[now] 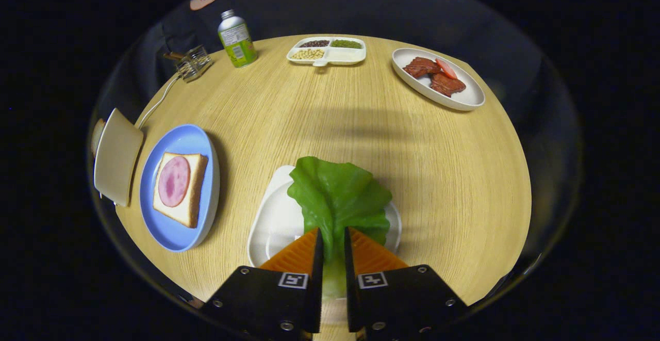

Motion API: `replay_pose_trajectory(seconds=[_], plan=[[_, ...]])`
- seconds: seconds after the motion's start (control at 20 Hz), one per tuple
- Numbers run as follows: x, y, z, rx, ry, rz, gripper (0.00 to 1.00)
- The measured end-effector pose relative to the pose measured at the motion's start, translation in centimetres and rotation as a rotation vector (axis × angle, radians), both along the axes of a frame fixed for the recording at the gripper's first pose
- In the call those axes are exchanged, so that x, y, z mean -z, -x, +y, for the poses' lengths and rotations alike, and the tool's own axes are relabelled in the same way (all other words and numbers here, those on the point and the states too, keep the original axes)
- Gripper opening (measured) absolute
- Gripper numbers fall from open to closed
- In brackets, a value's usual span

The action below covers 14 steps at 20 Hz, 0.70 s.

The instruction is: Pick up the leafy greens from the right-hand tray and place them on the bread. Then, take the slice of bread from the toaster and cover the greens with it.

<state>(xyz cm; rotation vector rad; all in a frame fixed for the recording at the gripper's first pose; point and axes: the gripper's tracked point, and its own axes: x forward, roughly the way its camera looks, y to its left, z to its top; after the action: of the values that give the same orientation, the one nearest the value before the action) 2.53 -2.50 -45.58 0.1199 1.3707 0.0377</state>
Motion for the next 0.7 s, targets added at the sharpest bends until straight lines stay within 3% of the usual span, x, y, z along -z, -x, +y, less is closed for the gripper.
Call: replay_pose_trajectory(seconds=[0.1,0.2,0.7], plan=[[-0.5,-0.2,1.2,0.054,-0.087,-0.008,0.10],[-1.2,-0.3,2.4,0.080,-0.146,-0.021,0.05],[-7.2,-3.3,6.4,0.031,-0.210,-0.155,0.04]])
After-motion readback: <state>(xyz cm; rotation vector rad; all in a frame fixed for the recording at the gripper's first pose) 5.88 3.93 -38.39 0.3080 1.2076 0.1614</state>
